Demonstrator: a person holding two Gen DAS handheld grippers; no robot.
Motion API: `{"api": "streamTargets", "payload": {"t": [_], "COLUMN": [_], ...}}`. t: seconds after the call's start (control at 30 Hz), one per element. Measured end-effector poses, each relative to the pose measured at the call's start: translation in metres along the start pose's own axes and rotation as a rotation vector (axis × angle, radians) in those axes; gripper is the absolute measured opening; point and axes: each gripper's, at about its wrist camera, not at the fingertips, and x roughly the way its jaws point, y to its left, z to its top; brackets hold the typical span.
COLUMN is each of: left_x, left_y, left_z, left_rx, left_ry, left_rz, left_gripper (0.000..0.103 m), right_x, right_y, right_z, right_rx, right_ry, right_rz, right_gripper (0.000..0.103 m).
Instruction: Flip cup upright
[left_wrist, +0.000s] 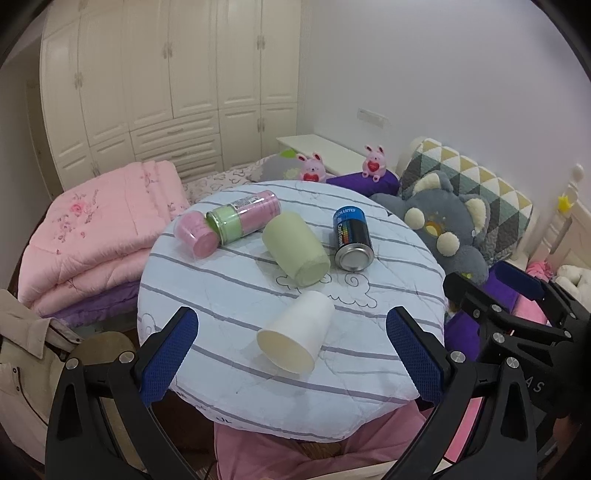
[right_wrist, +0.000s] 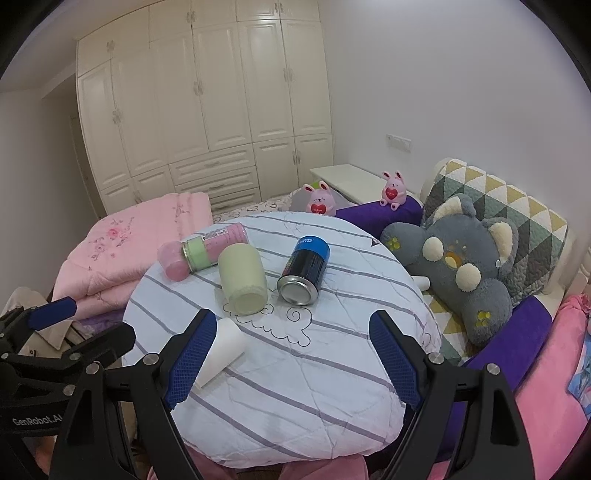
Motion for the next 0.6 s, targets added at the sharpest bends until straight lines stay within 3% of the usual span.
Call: {"api": "streamTargets", "payload": {"t": [0.6], "left_x": [0.047], "left_y": [0.005], "left_z": [0.028], "left_rx": [-0.009], "left_ry": [0.067], "left_rz": [0.019], "left_gripper": [0.103], "right_x": [0.048], "right_y": [-0.006], "right_z": [0.012], "right_rx": [0.021], "right_ry": [0.063], "right_rz": [0.005], "right_gripper": [0.086]}}
